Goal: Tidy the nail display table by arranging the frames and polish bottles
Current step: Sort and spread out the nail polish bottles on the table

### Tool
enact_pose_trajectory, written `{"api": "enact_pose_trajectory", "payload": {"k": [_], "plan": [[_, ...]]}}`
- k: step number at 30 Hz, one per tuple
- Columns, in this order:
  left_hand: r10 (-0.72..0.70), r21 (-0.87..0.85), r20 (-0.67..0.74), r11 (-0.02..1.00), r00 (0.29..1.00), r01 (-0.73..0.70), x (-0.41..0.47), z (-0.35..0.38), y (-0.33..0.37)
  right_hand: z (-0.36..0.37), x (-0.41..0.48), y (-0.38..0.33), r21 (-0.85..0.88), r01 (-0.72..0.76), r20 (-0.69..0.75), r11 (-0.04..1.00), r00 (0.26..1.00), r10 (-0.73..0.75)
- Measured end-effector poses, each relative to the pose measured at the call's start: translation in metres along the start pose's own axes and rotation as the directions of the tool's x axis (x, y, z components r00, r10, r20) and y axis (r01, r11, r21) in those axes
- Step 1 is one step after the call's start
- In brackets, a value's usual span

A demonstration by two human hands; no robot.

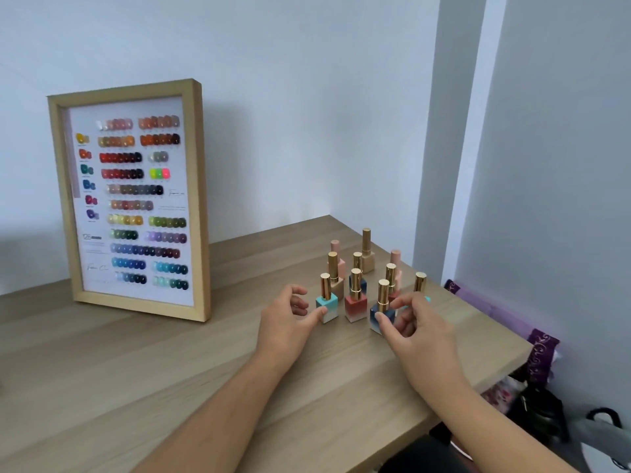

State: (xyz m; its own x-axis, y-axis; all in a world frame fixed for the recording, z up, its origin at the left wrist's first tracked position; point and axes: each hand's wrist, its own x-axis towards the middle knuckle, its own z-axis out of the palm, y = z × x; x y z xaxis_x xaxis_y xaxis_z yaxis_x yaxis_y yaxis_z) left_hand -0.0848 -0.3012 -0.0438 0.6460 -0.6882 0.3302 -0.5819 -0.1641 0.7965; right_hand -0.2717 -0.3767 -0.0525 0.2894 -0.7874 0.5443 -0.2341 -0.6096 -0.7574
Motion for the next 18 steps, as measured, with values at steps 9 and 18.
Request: {"api": "enact_pose_trajectory", "payload": {"k": [9,18], "plan": [[0.09,0.018,-0.248,0.996,0.965,-0.088,0.009,-0.102,-0.006,0.064,0.023,-0.08,0.234,0.213,0.125,0.949,0.961,-0.247],[-0.066,0.102,-0.438,0.987,0.897,0.123,0.075,-0.233,-0.071,0.186,0.087,-0.135,0.338,0.076,0.21,0.938,0.965,-0.154]]}}
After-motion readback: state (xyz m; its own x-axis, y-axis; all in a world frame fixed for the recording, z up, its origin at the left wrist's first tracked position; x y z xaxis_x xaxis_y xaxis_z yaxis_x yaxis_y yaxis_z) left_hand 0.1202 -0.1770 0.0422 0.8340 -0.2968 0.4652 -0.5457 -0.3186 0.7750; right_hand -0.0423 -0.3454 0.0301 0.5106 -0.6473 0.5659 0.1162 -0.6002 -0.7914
